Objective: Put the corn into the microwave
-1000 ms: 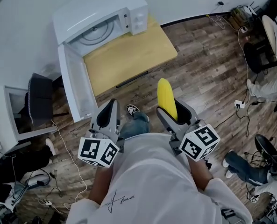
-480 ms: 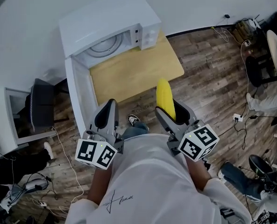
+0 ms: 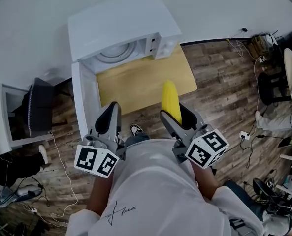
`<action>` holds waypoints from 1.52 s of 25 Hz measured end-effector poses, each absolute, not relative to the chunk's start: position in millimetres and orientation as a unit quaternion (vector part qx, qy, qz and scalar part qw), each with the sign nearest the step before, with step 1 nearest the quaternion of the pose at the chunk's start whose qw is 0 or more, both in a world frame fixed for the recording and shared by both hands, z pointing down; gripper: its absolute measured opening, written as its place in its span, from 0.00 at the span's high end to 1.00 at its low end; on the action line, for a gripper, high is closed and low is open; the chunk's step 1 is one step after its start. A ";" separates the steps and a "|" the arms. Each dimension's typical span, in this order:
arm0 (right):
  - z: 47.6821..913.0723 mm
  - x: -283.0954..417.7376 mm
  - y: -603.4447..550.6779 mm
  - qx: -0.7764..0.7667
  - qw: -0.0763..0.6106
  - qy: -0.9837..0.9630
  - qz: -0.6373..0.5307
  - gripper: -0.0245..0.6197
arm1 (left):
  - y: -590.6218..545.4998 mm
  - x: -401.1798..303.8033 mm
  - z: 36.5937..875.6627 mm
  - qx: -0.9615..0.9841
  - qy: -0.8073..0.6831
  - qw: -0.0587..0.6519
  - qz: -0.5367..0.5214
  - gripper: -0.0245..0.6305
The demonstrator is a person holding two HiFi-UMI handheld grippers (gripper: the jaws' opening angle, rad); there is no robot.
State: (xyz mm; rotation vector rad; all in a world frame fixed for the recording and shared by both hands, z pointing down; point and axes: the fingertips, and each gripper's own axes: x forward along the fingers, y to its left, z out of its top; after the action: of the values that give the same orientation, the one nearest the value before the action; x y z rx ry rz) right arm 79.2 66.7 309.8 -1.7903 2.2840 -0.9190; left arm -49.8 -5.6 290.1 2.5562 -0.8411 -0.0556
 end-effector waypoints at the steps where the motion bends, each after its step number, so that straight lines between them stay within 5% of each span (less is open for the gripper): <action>1: 309.4 78.5 63.3 -0.586 0.048 0.751 -0.302 0.55 | -8.2 -51.2 290.8 0.924 -0.308 0.225 -0.020 0.98; 38: 337.7 76.5 -7.6 -0.524 -0.017 0.802 -0.285 0.55 | -40.4 -92.8 316.6 0.888 -0.405 0.217 0.021 0.98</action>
State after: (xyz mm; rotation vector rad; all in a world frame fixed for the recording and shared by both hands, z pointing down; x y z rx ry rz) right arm 76.5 -7.6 337.7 -1.6637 2.5483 -0.9067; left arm -92.8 -40.4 316.6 2.4585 -1.1224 0.0586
